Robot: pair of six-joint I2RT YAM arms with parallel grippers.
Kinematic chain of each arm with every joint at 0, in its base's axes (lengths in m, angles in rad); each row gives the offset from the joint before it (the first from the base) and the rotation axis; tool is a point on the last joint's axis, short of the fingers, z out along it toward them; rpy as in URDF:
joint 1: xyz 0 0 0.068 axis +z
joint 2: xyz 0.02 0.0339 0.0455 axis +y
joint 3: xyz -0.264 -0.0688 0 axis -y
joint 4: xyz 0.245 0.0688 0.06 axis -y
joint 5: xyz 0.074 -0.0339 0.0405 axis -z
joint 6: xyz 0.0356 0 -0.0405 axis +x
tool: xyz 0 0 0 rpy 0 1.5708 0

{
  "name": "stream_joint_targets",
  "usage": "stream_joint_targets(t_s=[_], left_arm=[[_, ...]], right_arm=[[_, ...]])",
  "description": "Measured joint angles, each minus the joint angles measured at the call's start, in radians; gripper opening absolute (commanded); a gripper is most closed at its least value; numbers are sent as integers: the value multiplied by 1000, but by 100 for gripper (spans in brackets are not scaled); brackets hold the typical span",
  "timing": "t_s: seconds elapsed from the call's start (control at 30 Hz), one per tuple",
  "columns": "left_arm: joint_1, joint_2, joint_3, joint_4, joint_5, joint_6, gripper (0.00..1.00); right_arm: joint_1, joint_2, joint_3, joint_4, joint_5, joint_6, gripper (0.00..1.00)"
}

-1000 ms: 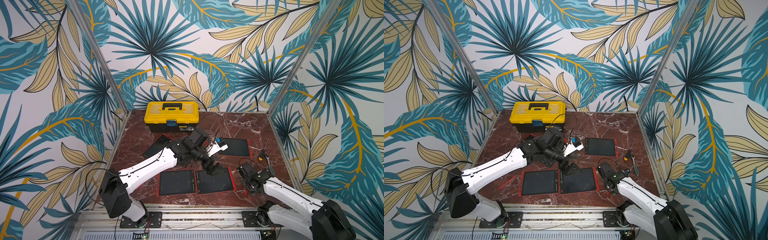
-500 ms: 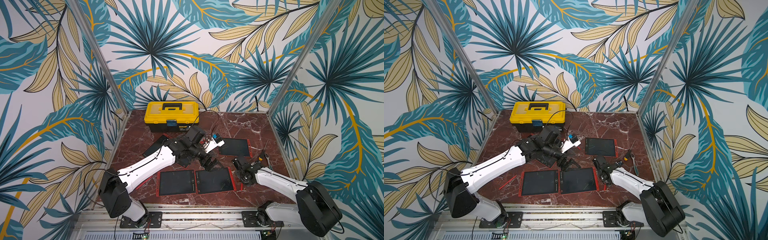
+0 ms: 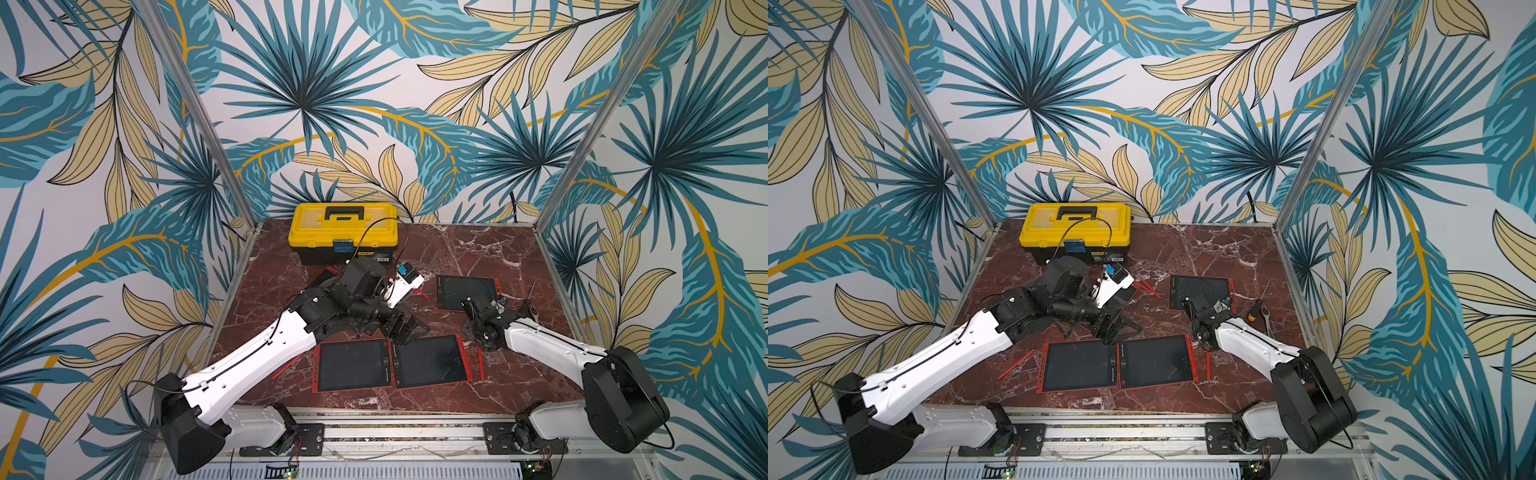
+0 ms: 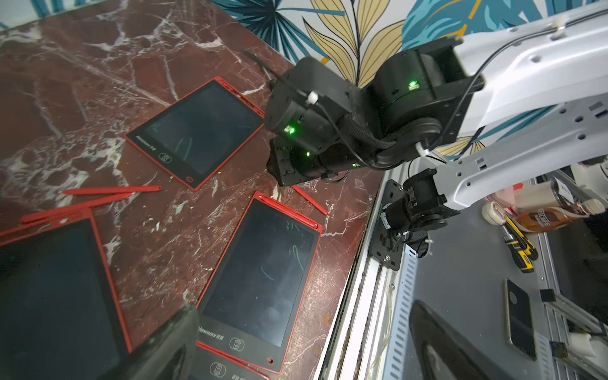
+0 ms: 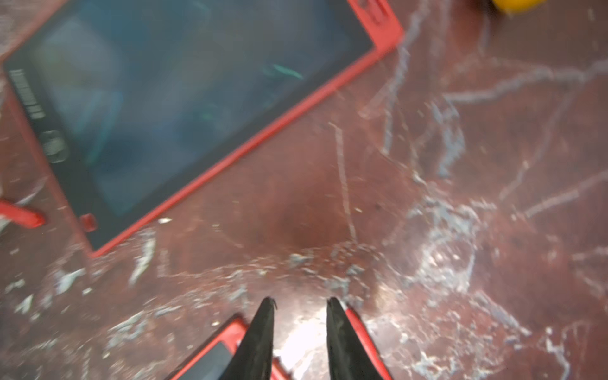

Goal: Place the stylus back onto the writing tablet
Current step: Move the stylus to the center of the board.

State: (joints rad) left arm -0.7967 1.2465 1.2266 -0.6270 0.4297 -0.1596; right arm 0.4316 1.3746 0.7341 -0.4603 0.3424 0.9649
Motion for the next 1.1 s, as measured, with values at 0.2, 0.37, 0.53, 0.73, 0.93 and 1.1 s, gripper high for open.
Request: stream_joint_targets(t_s=[0.2, 0.37, 0.53, 0.73, 0.93, 1.1], left_arm=[[0, -28, -55, -15, -56, -132, 100], [-8, 3, -77, -21, -80, -257, 99], [-64, 83, -77, -21, -127, -360, 100], [-161, 205, -76, 25, -175, -509, 99], [-229, 357, -13, 96, -203, -642, 92], [-248, 475, 63, 150, -203, -718, 82]], right_arm=[[0, -112, 63, -66, -62, -231, 38], [0, -222, 139, -185, -188, -361, 46], [0, -265, 244, -362, -282, -436, 60], [0, -325, 365, -605, -299, -492, 81], [0, -439, 485, -760, -279, -517, 97], [0, -478, 523, -844, -230, -524, 98]])
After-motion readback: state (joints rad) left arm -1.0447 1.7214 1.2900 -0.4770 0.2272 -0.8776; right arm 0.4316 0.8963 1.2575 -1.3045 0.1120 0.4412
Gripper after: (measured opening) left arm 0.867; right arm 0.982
